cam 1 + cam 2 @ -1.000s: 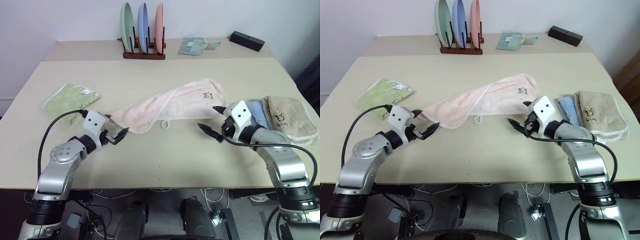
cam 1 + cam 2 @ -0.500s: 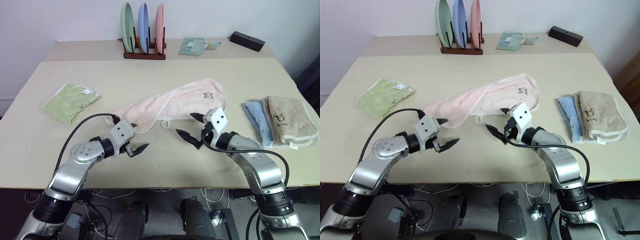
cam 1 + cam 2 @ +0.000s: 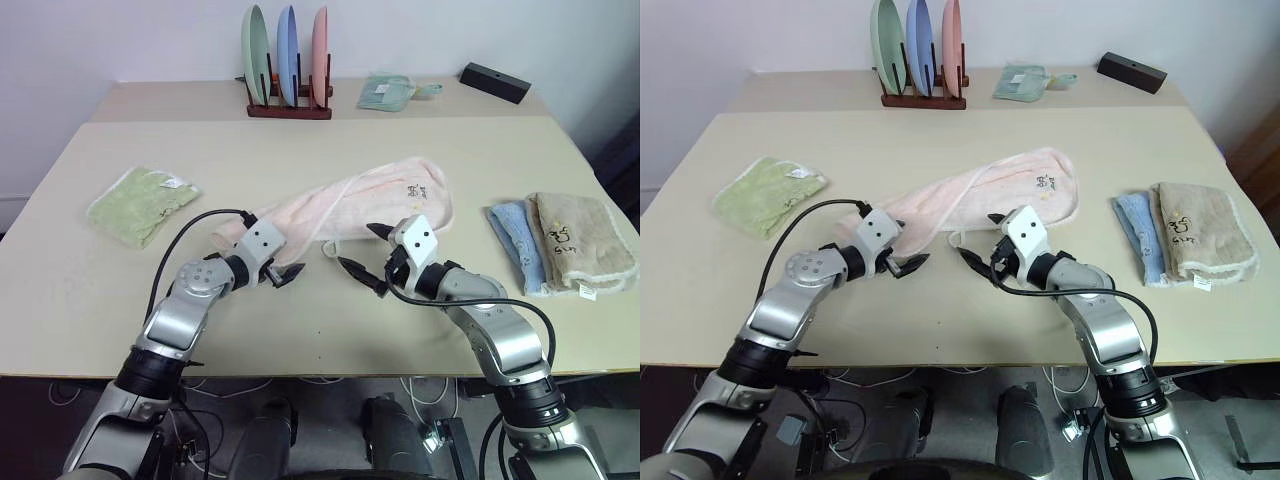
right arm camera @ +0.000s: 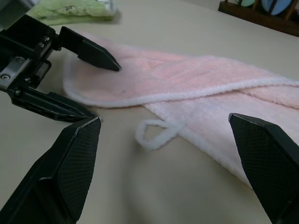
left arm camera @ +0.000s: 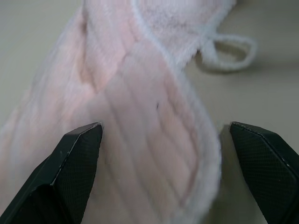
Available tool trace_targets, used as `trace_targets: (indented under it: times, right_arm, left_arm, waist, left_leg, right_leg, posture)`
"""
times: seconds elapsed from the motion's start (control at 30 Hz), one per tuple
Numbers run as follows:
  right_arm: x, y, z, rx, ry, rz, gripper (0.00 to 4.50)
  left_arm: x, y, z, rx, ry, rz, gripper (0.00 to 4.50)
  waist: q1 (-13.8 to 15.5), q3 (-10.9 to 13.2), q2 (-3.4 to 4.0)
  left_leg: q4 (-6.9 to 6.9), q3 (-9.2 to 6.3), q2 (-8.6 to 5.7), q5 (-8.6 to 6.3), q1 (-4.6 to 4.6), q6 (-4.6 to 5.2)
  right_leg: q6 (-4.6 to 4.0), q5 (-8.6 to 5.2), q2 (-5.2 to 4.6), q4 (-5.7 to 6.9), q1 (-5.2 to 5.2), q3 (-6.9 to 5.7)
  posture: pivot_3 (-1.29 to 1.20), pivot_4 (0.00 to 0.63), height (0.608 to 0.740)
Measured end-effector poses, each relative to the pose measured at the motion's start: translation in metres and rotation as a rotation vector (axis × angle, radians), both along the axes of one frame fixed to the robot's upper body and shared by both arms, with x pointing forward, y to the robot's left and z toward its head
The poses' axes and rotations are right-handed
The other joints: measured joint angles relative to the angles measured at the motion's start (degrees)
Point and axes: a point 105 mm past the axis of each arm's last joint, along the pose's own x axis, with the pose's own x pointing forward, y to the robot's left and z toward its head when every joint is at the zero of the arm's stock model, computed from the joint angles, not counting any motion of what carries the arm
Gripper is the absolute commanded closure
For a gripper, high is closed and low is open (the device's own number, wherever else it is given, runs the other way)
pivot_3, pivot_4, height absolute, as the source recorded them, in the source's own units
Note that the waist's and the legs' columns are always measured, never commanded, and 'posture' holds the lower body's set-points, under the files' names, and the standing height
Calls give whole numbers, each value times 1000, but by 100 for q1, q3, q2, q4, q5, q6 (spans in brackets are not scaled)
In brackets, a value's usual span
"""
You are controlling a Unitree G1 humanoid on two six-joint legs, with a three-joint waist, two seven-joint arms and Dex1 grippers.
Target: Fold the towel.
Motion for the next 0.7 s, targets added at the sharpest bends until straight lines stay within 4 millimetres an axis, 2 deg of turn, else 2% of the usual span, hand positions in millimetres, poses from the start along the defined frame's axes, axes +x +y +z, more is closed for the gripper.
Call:
trace_targets:
  times: [0.1, 0.23, 0.4, 0.5, 0.63, 0.7]
  right_arm:
    - [0, -2, -1, -1, 2, -14, 0]
    - [-2, -6, -6, -6, 12, -34, 0]
    - [-2, -7, -2, -11, -2, -37, 0]
    - [-1, -10, -2, -21, -6, -44, 0]
    - [6, -22, 0, -81, -26, -81, 0]
    - [16, -32, 4, -118, -54, -113, 0]
  left_arm:
    - [0, -4, -3, -6, 14, -4, 2370]
    - [4, 1, -3, 19, 1, 13, 4402]
    - [7, 6, -2, 30, -24, 22, 4491]
    - [7, 14, 6, 34, -64, 25, 4491]
    - [-13, 29, 29, -3, -139, -23, 4491]
    - [-29, 48, 32, -19, -116, -17, 4491]
  waist:
    - [-7, 0, -1]
    - [-36, -1, -1]
    - [-32, 0, -1]
    - [-35, 0, -1]
    - [-35, 0, 0]
    - [-58, 0, 0]
  left_leg:
    - [0, 0, 1, 0, 1, 0]
    - [0, 0, 2, 0, 3, 0]
    - [0, 0, 3, 0, 2, 0]
    - [-1, 0, 3, 0, 2, 0]
    - [-7, 4, 4, 0, 0, 0]
    - [-10, 7, 7, 0, 0, 0]
  right_leg:
    - [0, 0, 0, 2, 0, 0]
    - [-1, 1, 2, 3, -1, 1]
    - [-1, 1, 2, 3, -1, 1]
    - [-1, 1, 2, 2, -3, 1]
    - [-2, 1, 1, 1, -9, 4]
    - [-5, 3, 2, 2, -13, 5]
  posture:
    - [0, 150, 740]
    - [0, 150, 740]
    - [0, 150, 740]
    - [0, 150, 740]
    - [0, 150, 740]
    - [0, 150, 740]
